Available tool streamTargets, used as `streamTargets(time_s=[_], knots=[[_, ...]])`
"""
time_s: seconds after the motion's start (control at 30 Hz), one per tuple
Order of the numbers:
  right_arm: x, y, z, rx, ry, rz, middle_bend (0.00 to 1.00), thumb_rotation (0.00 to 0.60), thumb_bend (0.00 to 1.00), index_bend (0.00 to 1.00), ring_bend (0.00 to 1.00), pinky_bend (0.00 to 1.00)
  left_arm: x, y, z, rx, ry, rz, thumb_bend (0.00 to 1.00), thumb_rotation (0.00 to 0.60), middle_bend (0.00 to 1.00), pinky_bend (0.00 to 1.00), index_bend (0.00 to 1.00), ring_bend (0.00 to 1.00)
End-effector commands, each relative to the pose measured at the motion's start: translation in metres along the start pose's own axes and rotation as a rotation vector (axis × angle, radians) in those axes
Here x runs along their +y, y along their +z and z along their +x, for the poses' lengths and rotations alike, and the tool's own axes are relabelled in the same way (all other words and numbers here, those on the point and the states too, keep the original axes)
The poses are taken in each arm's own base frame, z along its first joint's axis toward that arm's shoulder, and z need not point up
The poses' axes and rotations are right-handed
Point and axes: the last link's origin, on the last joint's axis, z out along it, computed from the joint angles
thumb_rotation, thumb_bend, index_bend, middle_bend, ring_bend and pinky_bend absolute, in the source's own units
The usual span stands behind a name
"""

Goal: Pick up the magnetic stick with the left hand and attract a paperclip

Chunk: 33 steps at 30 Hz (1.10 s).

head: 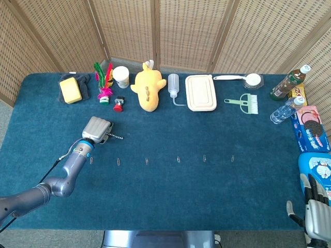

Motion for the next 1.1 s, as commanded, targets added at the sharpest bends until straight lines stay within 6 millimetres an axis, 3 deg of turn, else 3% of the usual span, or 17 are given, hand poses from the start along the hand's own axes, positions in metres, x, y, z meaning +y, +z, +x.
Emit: streamTargets(time_s=[0.03,0.7,1.1], knots=[[0.000,0.000,0.000,0.001,0.001,-0.001,0.01,0.600,0.44,0.00,0.00,0.11,0.001,0.000,0.001,0.001,0.001,0.000,0.68,0.594,0.82,0.70,0.50,0.81],[-0.001,-0.001,0.001,0.003,0.010,0.004,0.01,0.600,0.44,0.02,0.00,0.11,0.000,-0.001,0.004,0.004,-0.001,0.003,0.69,0.600,0.83,0.70,0.63,0.83],[-0.008,0.004,-0.004,-0.007,0.029,0.032,0.01,0.600,0.44,0.01,0.00,0.11,-0.014,-0.025,0.025,0.089,-0.068,-0.019,0.69,0.600,0.84,0.70,0.67,0.84]])
